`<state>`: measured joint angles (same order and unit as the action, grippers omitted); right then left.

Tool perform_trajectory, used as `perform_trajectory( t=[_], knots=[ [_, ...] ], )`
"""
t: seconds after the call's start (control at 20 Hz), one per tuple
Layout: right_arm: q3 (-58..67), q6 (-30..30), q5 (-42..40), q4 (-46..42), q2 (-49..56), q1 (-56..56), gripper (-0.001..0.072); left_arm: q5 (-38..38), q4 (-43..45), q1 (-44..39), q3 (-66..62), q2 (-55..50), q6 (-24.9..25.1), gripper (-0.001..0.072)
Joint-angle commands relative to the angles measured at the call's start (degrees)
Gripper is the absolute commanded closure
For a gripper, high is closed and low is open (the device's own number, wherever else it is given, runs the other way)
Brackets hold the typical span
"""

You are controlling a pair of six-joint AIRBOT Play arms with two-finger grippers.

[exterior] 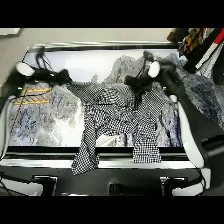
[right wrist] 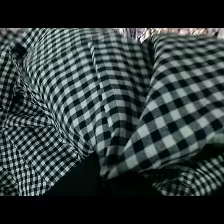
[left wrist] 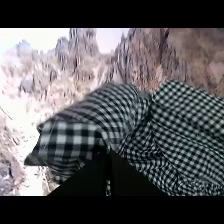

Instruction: Fold the clothes and pants, and hang the long-sleeved shirts on hangers.

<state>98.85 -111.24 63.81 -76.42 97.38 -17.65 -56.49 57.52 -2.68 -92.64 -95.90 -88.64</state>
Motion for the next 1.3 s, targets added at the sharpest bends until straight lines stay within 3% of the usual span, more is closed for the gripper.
perform_trajectory(
  t=[0.0, 0.05, 0.1, 0.2, 0.25, 0.3, 0.45, 0.65, 0.95, 1.1, 1.2, 1.25],
  knots=[
    [-0.42, 1.73, -0.85, 4.39, 4.98, 0.52, 0.0430, -4.33, -2.95, -0.85, -0.07, -5.84, -3.91, 0.0464],
    [-0.28, 3.78, 1.11, 4.37, 3.34, 1.64, 0.0238, -5.62, -3.76, 0.13, -0.17, -4.92, -3.89, 0.0141],
    [-0.28, 6.93, 3.65, 4.28, 1.18, 3.32, 0.0206, -7.56, -3.89, 1.70, -0.55, -3.45, -3.67, -0.0006],
    [-0.28, 13.66, 9.84, 3.50, -4.85, 8.72, 0.0200, -11.15, -3.74, 5.95, -0.48, 0.57, -2.14, -0.0006],
    [-0.31, 16.59, 13.09, 2.71, -8.09, 12.15, 0.0157, -13.05, -3.72, 8.22, -0.17, 2.69, -1.03, -0.0006],
    [-0.42, 18.36, 15.96, 1.86, -10.73, 15.45, 0.0101, -14.01, -3.69, 10.47, 1.16, 5.14, 0.44, -0.0006],
    [-8.09, 22.05, 20.74, 4.24, -17.77, 25.29, 0.0085, -13.03, -3.76, 16.57, 13.73, 14.60, 4.15, -0.0006],
    [-29.62, 26.67, 16.22, 18.34, -23.34, 28.39, 0.0050, -10.23, -4.02, 18.53, 36.04, 25.22, 6.40, -0.0006],
    [-46.56, 26.14, -0.13, 21.53, -22.47, 21.92, 0.0056, -5.84, -11.43, 14.67, 50.40, 27.82, 6.40, -0.0005],
    [-47.21, 25.94, -1.31, 21.75, -20.39, 19.50, 0.0271, -3.78, -11.98, 9.99, 51.25, 27.63, 6.43, -0.0006],
    [-47.19, 25.51, -4.13, 21.97, -20.44, 19.12, 0.0667, -3.37, -12.37, 6.27, 51.25, 26.73, 6.40, -0.0006],
    [-47.10, 24.37, -5.05, 21.81, -20.72, 19.15, 0.0681, -3.19, -12.37, 4.35, 51.25, 25.99, 6.38, -0.0006]
  ],
)
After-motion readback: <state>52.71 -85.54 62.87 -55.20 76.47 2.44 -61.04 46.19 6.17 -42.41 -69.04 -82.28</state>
